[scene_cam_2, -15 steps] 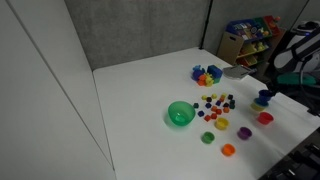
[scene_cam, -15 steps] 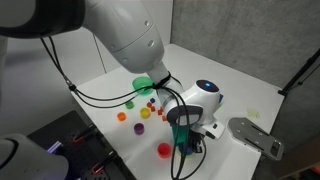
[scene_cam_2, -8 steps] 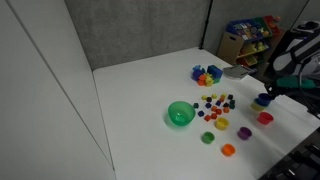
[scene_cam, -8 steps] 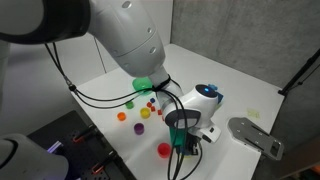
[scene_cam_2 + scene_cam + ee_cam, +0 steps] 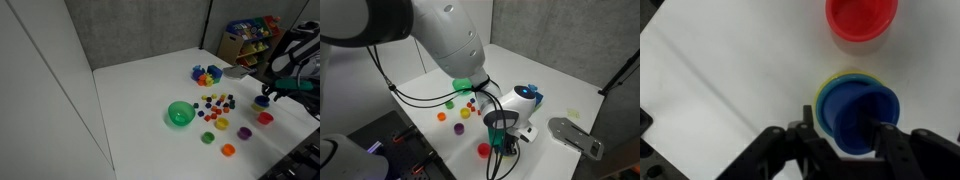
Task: Pick up the blue bowl and stack it into the light blue bowl that is in the yellow bowl
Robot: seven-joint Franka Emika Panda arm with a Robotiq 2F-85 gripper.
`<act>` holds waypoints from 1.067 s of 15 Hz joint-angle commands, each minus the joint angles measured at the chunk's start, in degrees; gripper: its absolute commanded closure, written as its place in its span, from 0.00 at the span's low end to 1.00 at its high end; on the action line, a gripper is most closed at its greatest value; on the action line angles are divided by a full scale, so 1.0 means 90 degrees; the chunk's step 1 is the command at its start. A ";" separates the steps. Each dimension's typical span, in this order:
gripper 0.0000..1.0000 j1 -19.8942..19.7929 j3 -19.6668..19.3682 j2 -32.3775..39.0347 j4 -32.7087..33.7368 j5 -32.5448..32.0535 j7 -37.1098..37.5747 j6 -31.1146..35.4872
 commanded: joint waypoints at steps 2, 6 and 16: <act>0.11 -0.0138 0.0178 -0.0247 -0.0207 0.0155 -0.0357 0.0097; 0.00 -0.0104 0.0189 -0.0363 -0.0286 0.0148 -0.0383 0.0043; 0.00 -0.0012 0.0635 -0.0414 -0.0313 0.0372 -0.0468 0.0538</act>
